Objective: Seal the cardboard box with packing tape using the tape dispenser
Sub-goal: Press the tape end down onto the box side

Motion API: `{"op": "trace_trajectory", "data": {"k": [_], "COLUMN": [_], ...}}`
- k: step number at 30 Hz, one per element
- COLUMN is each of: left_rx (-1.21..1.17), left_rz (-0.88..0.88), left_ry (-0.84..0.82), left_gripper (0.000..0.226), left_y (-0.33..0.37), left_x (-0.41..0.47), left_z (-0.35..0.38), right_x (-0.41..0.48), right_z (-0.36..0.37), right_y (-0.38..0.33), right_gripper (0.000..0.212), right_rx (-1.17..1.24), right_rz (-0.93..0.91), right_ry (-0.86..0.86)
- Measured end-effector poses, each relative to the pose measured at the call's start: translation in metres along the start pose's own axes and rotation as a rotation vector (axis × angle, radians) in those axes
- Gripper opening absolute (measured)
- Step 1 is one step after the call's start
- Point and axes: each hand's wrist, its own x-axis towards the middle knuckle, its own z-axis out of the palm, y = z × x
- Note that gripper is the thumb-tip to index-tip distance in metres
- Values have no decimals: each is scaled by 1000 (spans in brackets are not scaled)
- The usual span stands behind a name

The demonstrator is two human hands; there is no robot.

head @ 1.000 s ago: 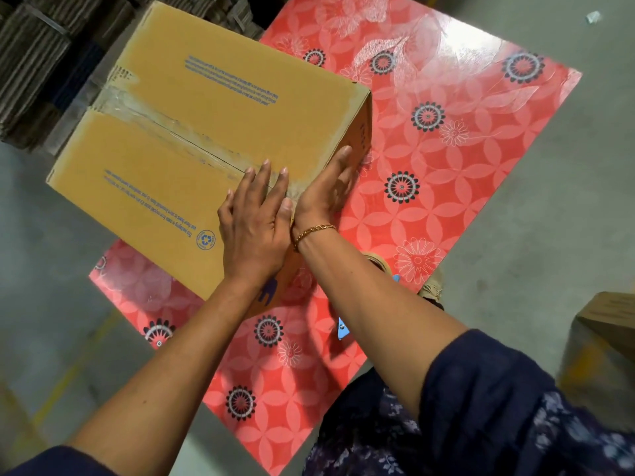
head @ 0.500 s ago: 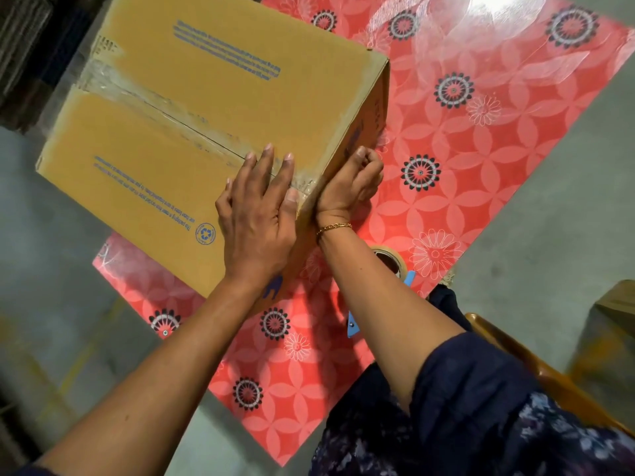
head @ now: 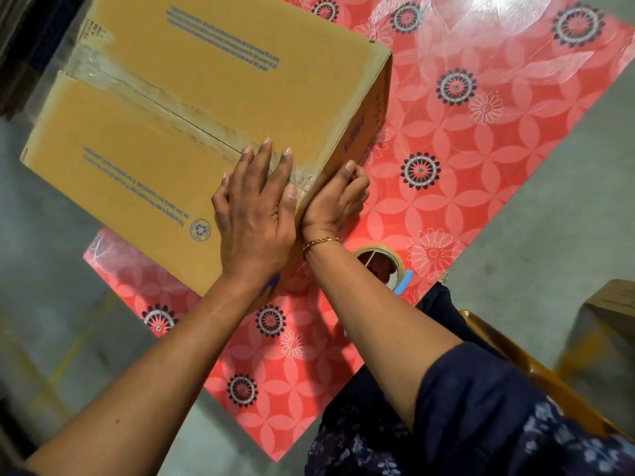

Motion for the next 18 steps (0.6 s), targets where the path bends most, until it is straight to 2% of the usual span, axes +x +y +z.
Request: {"op": "trace_trajectory", "data": {"k": [4,6,8,11,15,18], "left_rx": [-21,-26,-19,-14,16,33], "left_rz": [-2,-8,-4,1,9,22], "left_ry": [0,0,8,15,16,21], "left_gripper": [49,49,49,49,49,50], "left_y": [0,0,0,0,-1,-1], "left_x": [0,-2,-2,-2,-1,-3], "left_z": [0,0,0,1,3,3], "right_x": [10,15,16,19,23,27], "right_z": [-4,-7,-5,7,19,13], "right_y": [3,5,-3,-23,-27,-21], "right_gripper": [49,48,49,64,64,56], "right_rx": [-10,1,132,125,60,30], "right_rz": [-40,75,292,437,446,372], "right_ry": [-7,-10,-43,-68,-7,22]}}
